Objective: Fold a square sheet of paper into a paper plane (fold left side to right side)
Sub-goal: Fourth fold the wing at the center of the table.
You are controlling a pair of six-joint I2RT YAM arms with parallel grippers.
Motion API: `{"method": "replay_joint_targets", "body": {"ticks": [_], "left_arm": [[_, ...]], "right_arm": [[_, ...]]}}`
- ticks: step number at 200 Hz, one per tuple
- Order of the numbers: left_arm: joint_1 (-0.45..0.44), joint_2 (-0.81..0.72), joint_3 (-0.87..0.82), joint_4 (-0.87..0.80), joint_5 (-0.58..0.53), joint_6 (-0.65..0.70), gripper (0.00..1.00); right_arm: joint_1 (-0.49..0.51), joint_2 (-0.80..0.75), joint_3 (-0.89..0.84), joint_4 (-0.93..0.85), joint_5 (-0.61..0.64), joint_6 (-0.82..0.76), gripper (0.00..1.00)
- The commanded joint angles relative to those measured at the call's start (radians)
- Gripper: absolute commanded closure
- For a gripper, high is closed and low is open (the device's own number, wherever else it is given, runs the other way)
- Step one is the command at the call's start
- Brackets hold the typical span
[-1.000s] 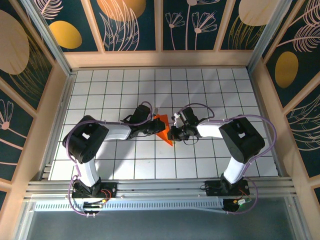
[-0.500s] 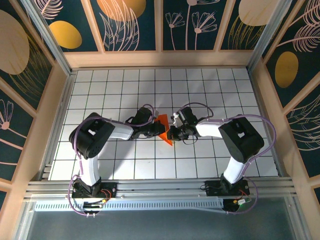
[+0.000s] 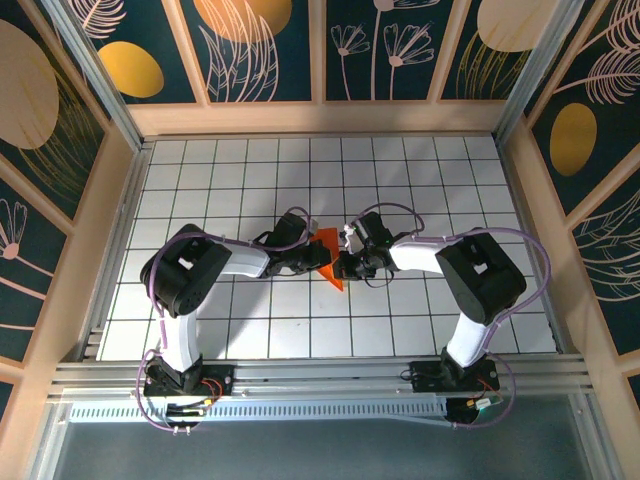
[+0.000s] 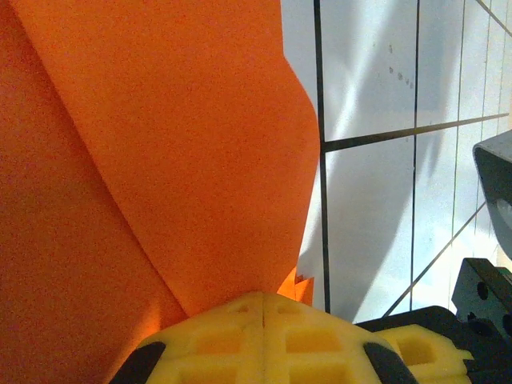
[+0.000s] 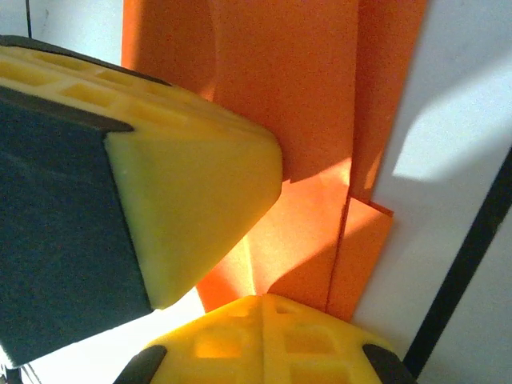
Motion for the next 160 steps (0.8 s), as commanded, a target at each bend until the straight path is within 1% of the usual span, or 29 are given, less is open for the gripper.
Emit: {"method": "replay_joint_targets", "body": {"ticks": [1, 91, 96, 160], "left_arm": [[0.039, 0.046, 0.012, -0.068, -0.101, 0.023, 1.00], [0.129, 0.105, 0.095, -0.165, -0.121, 0.100, 1.00], [0.134, 0.108, 0.129, -0.169, -0.121, 0.105, 1.00], [0.165, 0.157, 0.233, -0.221, -0.116, 0.144, 1.00]], "right_arm": [[0.006, 0.110, -0.056, -0.190, 0.239, -0.036, 1.00], [0.007, 0.122, -0.064, -0.194, 0.234, -0.042, 1.00], [0.007, 0.123, -0.064, -0.193, 0.234, -0.044, 1.00], [0.011, 0.129, -0.063, -0.202, 0.228, -0.048, 1.00]]}}
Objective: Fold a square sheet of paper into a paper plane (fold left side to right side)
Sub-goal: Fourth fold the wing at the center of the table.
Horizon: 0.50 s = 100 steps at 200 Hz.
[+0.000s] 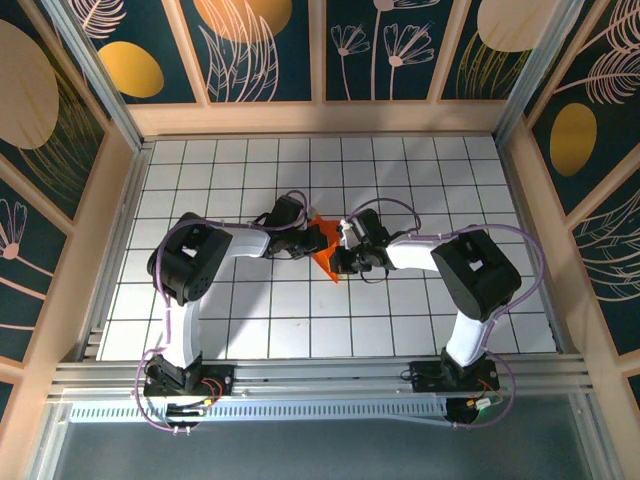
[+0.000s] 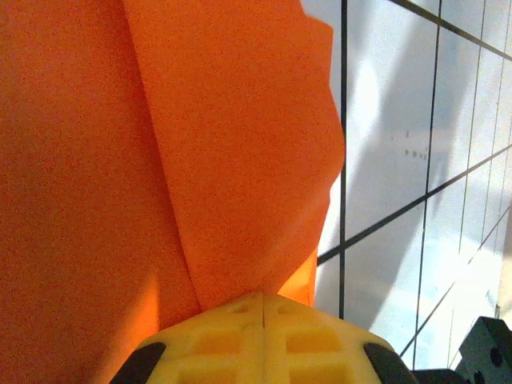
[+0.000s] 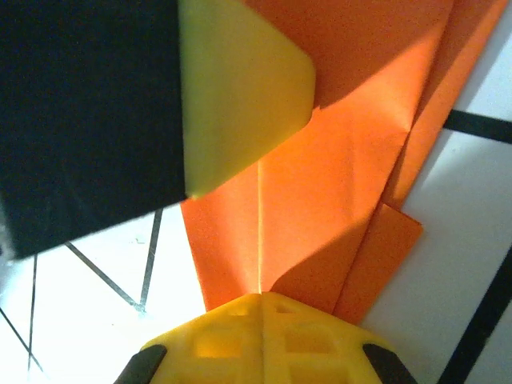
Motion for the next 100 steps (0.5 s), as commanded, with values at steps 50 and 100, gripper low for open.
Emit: {"method": "replay_joint_targets", "body": {"ticks": [50, 100], "left_arm": [[0.085, 0.092, 0.094, -0.066, -0.184, 0.073, 1.00], [0.099, 0.109, 0.148, -0.085, -0.184, 0.087, 1.00]], "right_arm": [[0.006, 0.108, -0.082, -0.285, 0.156, -0.027, 1.00], [0.008, 0.113, -0.082, -0.281, 0.149, -0.025, 1.00]]}}
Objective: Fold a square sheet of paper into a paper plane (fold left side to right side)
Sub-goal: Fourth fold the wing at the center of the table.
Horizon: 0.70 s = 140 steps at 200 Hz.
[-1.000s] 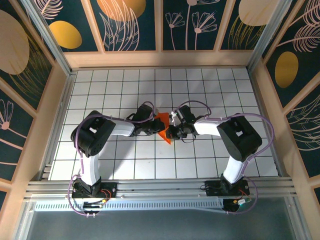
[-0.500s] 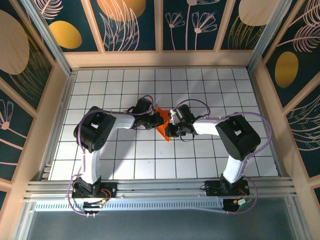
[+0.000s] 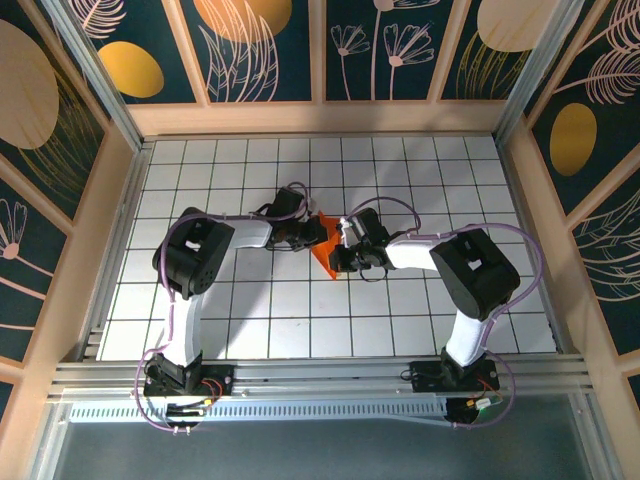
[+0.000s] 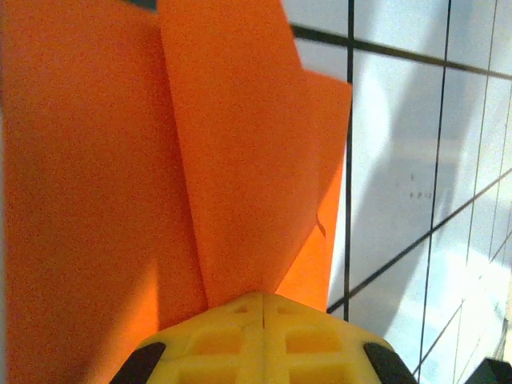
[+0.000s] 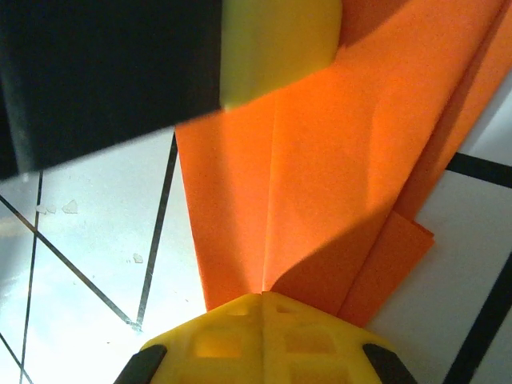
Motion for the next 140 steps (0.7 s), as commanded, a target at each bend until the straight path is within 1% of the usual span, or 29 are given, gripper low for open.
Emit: {"method": "replay_joint_targets", "body": {"ticks": [1, 140], "left_arm": [[0.070, 0.055, 0.038, -0.005, -0.186, 0.050, 1.00], [0.138, 0.161, 0.216, -0.059, -0.187, 0.073, 1.00]], "right_arm": [[0.007, 0.105, -0.085, -0.310, 0.134, -0.022, 1.00], [0.007, 0.117, -0.086, -0.311, 0.117, -0.030, 1.00]]}}
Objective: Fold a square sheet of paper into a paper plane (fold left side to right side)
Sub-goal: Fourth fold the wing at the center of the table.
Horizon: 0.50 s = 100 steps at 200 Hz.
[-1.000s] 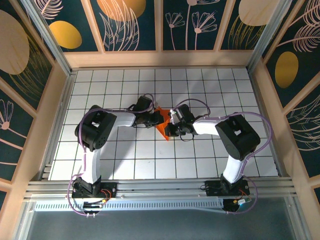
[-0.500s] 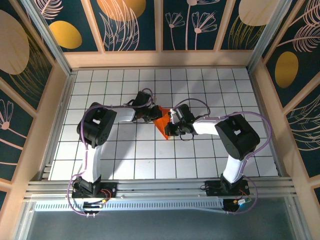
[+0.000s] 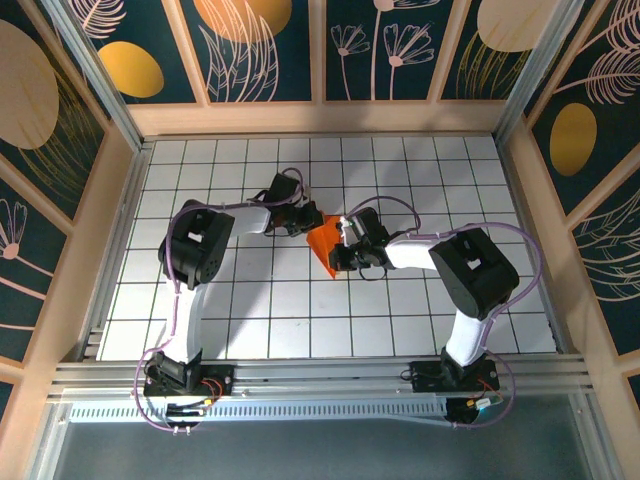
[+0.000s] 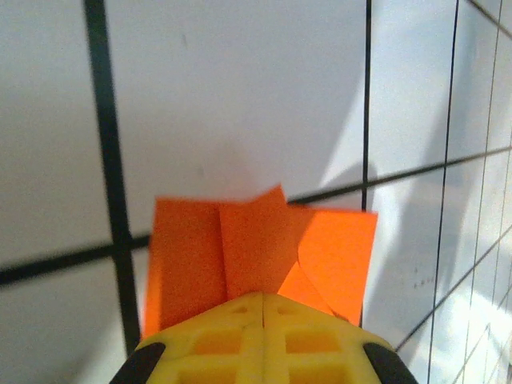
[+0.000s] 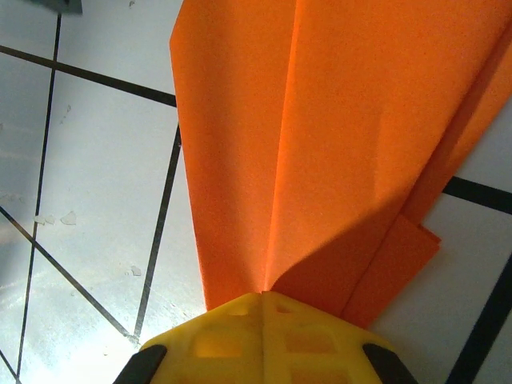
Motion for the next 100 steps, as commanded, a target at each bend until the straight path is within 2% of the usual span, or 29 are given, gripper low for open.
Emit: {"method": "replay_joint_targets", "body": {"ticks": [1, 100], "left_arm": [[0.069, 0.065, 0.051, 0.001, -0.178, 0.047, 1.00], [0.108, 0.133, 0.167, -0.044, -0.192, 0.054, 1.00]], "right_arm": [[0.007, 0.110, -0.089, -0.329, 0.106, -0.029, 1.00], [0.005, 0.099, -0.092, -0.331, 0.091, -0.047, 1.00]]}}
